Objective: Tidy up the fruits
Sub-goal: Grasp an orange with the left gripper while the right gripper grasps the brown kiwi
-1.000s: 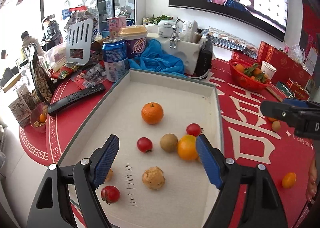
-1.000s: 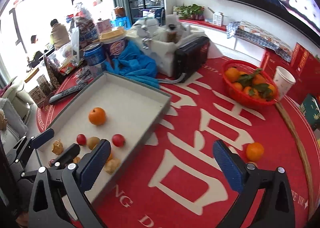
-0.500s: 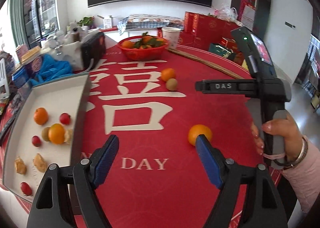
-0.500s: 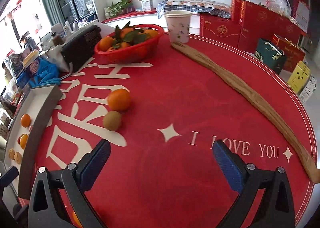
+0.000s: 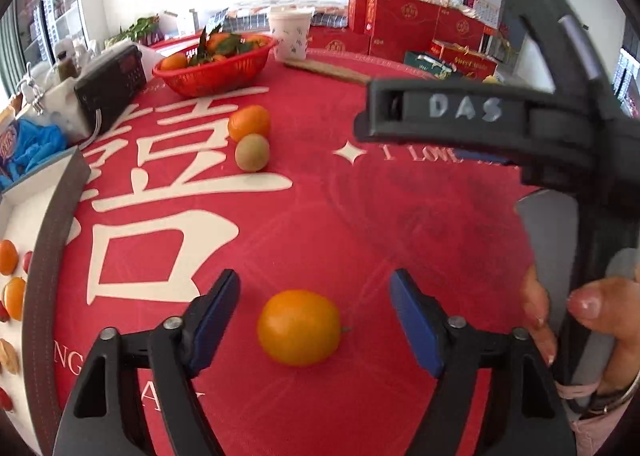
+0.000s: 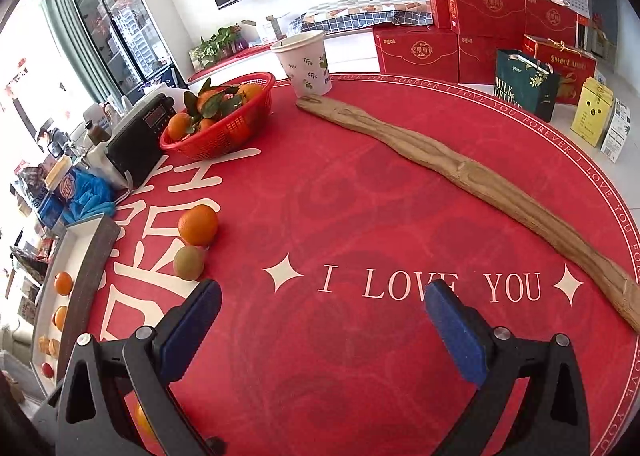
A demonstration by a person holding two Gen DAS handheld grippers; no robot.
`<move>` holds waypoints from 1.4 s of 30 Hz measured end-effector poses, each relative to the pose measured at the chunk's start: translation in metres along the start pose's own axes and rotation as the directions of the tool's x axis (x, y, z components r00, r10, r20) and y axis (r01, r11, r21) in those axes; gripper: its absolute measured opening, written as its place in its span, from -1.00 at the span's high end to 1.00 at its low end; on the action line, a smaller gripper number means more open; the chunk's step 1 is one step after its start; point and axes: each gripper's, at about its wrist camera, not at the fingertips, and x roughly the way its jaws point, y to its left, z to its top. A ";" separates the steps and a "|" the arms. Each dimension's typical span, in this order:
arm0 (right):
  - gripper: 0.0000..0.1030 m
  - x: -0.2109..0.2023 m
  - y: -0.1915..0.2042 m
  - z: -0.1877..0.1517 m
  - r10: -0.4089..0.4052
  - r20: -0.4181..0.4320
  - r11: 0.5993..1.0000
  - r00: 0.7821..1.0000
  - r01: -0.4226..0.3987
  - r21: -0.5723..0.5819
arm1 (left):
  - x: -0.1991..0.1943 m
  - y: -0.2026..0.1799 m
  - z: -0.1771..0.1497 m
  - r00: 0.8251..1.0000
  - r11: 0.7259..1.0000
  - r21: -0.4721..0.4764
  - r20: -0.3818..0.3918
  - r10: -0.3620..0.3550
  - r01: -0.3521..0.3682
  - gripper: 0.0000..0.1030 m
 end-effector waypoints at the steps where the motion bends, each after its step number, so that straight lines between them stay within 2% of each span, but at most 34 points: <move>1: -0.99 0.001 0.000 0.000 0.002 -0.002 1.000 1.000 -0.002 0.003 | -0.001 -0.001 -0.001 1.000 1.000 0.015 0.016 0.024 -0.025 -0.37; 3: -0.99 0.002 0.001 0.000 0.006 -0.009 1.000 1.000 -0.006 0.002 | -0.003 0.002 -0.003 1.000 1.000 0.011 0.018 0.016 -0.016 -0.16; 4: -0.99 0.003 0.002 0.000 0.006 -0.012 1.000 1.000 -0.007 -0.005 | -0.004 0.005 -0.005 0.999 1.000 0.010 0.019 0.029 -0.029 0.11; 5: -0.99 0.004 0.005 -0.002 0.006 -0.016 1.000 1.000 -0.006 -0.014 | -0.005 0.008 -0.006 0.999 0.999 0.009 0.017 0.031 -0.031 0.22; 12: -0.99 0.026 0.049 -0.009 -0.017 -0.067 0.987 0.998 0.006 -0.161 | -0.015 0.049 -0.022 0.995 0.994 -0.070 0.035 0.089 -0.086 0.22; 16: -0.99 0.045 0.082 -0.005 0.002 -0.085 0.973 0.996 -0.021 -0.229 | -0.016 0.059 -0.023 0.994 0.991 -0.091 0.034 0.104 -0.100 0.21; 19: -0.98 0.061 0.106 -0.002 -0.031 -0.077 0.959 0.997 0.008 -0.283 | -0.019 0.059 -0.025 0.993 0.989 -0.099 0.032 0.112 -0.108 0.11; 20: -0.92 0.064 0.111 -0.001 -0.045 -0.071 0.956 0.996 0.022 -0.292 | -0.019 0.061 -0.025 0.993 0.988 -0.107 0.031 0.114 -0.110 0.04; 23: -0.19 0.064 0.121 0.000 -0.083 -0.032 0.947 0.996 0.069 -0.315 | -0.019 0.064 -0.025 0.993 0.987 -0.121 0.027 0.114 -0.110 -0.05; 25: 0.04 0.063 0.124 -0.001 -0.089 -0.038 0.937 0.995 0.071 -0.343 | -0.019 0.063 -0.025 0.992 0.986 -0.116 0.027 0.124 -0.120 -0.06; 26: 0.30 0.062 0.125 -0.001 -0.081 -0.030 0.937 0.996 0.066 -0.342 | -0.019 0.062 -0.025 0.992 0.986 -0.116 0.026 0.127 -0.123 -0.06; 27: 0.45 0.061 0.125 -0.003 -0.072 -0.031 0.938 0.997 0.057 -0.343 | -0.019 0.062 -0.025 0.991 0.985 -0.120 0.026 0.129 -0.125 -0.06; 30: 0.45 0.056 0.118 -0.003 -0.035 -0.049 0.950 0.998 0.018 -0.313 | -0.020 0.063 -0.026 0.991 0.983 -0.132 0.025 0.134 -0.130 0.00; 32: 0.45 0.052 0.113 -0.004 -0.022 -0.057 0.955 0.998 0.004 -0.297 | -0.022 0.062 -0.027 0.990 0.982 -0.134 0.029 0.138 -0.133 0.39; 34: 0.45 0.047 0.107 -0.007 -0.006 -0.065 0.960 0.998 -0.012 -0.280 | -0.024 0.064 -0.029 0.990 0.981 -0.140 0.031 0.140 -0.134 0.47; 38: 0.45 0.041 0.096 -0.004 0.012 -0.059 0.968 0.998 -0.026 -0.251 | -0.029 0.070 -0.032 0.992 0.980 -0.158 0.023 0.122 -0.117 0.47; 40: 0.45 0.043 0.092 -0.002 0.013 -0.065 0.972 0.998 -0.028 -0.234 | -0.040 0.073 -0.033 0.992 0.980 -0.165 0.049 0.118 -0.108 0.46; 42: 0.45 0.045 0.089 -0.001 0.023 -0.073 0.976 0.997 -0.038 -0.215 | -0.053 0.075 -0.034 0.990 0.984 -0.149 0.085 0.109 -0.096 0.26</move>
